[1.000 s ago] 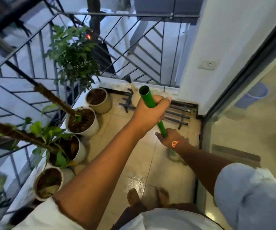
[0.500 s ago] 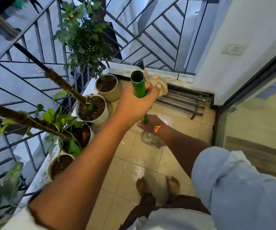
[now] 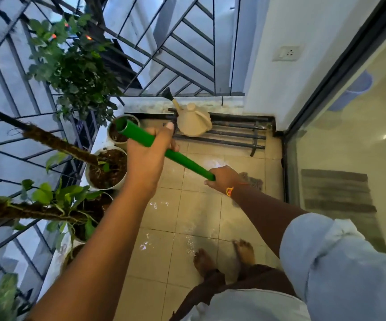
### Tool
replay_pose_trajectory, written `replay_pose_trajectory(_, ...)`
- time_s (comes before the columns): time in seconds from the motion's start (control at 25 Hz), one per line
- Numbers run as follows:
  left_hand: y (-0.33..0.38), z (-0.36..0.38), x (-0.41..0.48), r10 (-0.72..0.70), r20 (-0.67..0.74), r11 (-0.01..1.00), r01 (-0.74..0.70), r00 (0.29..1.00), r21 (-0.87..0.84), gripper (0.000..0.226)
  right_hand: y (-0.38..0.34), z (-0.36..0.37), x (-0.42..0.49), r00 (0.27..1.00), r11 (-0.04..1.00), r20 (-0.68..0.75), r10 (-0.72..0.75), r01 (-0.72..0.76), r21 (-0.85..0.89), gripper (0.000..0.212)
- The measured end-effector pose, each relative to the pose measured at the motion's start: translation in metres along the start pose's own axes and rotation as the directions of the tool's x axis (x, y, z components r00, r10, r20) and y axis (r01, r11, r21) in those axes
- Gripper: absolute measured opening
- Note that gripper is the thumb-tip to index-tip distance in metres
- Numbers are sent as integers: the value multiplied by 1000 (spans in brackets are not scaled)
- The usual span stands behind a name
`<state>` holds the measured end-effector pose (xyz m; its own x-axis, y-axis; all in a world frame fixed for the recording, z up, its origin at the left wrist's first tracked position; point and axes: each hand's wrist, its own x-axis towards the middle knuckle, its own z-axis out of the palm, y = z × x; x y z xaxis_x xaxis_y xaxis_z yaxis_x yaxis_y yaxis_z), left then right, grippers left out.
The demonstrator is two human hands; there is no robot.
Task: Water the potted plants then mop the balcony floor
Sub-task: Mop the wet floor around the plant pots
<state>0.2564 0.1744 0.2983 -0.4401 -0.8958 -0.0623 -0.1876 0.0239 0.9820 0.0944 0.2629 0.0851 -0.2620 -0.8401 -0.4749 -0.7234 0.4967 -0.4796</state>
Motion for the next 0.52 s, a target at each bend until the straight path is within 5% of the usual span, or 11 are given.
replay_pose_trajectory(0.28,-40,-30,-17,-171,35,978,165,985,125,26,24,33,9,983,984,-105,150,-159,-84,27)
replay_pose_trajectory(0.52,-50,-90,-43,-285,-220,954,298,933,25,20,-35,62,39,999,991,-47,-23,16,-136,30)
